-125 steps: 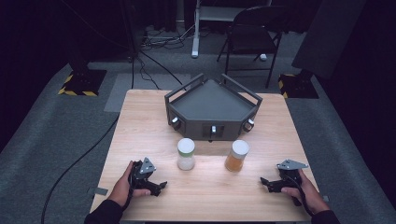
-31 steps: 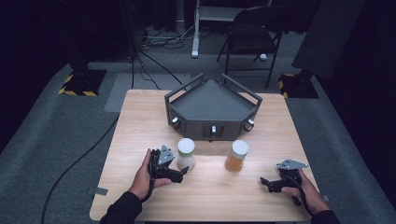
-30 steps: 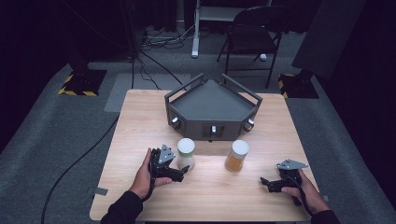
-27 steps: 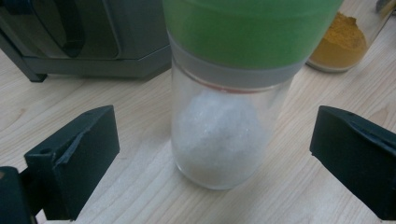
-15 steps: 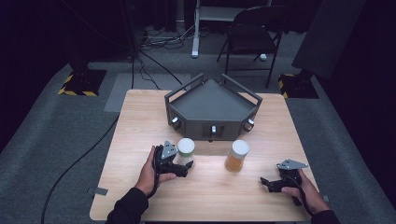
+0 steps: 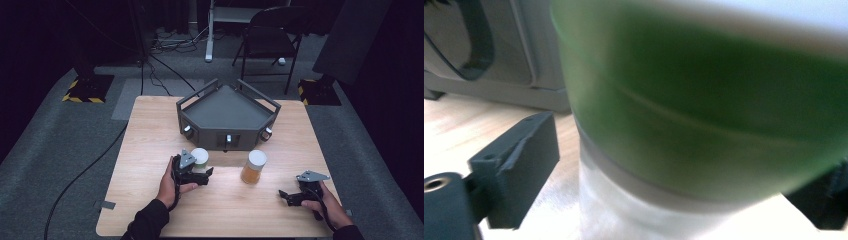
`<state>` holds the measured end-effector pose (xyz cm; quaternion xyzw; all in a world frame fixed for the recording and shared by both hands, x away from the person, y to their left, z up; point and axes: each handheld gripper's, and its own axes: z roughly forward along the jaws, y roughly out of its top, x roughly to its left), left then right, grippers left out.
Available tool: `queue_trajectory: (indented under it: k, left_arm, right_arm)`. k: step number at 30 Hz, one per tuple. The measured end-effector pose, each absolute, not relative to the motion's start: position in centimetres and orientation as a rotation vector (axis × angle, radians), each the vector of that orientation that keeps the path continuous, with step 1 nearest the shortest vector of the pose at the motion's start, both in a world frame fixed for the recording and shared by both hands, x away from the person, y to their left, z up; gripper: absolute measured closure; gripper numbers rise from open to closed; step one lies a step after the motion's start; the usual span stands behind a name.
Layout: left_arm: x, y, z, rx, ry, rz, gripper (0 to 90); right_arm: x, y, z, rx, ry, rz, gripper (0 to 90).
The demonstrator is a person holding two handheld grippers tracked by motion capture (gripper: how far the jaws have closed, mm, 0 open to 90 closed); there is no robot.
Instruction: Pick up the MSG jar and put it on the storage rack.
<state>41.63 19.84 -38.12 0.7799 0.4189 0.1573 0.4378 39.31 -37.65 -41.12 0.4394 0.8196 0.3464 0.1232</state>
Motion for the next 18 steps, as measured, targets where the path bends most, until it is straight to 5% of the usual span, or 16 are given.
queue_trajectory:
  k: [8, 18]
  left_arm:
    - [41.3, 19.7, -38.4, 1.91, 1.001, 0.439, 32.6]
    - [41.1, 18.7, -37.7, 1.953, 0.956, 0.51, 35.0]
  right_arm:
    - [39.3, -37.7, -41.1, 1.28, 2.391, 1.011, 0.0]
    - [39.3, -37.7, -41.1, 1.281, 2.392, 1.011, 0.0]
